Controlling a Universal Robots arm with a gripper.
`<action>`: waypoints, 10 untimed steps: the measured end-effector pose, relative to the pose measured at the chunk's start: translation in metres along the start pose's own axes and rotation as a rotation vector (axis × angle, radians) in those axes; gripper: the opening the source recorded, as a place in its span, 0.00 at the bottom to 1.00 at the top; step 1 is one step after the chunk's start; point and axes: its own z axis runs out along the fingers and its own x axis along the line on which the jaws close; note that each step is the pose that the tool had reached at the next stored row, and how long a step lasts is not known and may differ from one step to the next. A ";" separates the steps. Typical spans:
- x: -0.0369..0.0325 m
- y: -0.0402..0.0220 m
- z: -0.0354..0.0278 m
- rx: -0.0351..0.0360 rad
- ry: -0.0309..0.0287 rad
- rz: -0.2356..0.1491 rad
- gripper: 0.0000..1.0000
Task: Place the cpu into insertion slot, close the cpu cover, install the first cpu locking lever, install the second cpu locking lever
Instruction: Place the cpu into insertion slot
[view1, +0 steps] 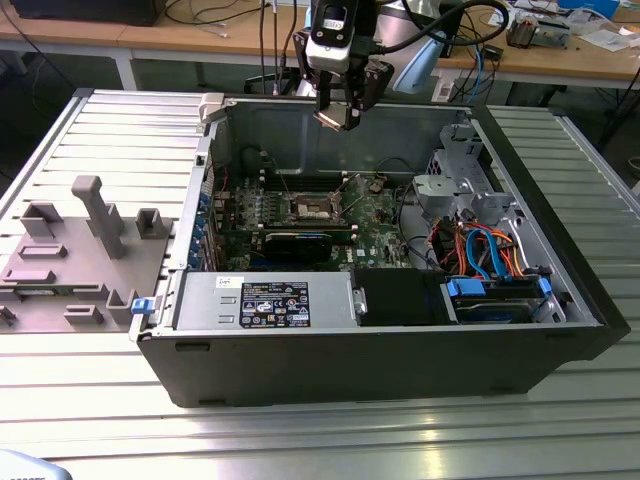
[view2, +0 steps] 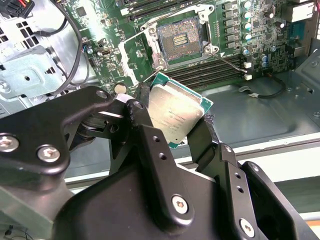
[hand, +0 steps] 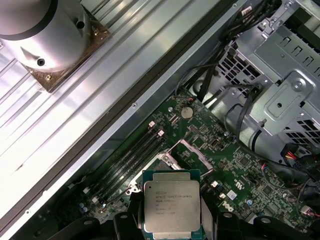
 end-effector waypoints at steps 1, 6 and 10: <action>0.0000 0.0000 0.0000 0.0000 -0.0001 0.000 0.55; 0.0000 0.0000 0.0000 0.0000 -0.0003 0.003 0.55; 0.0000 0.0000 0.0000 -0.0002 -0.0004 0.004 0.55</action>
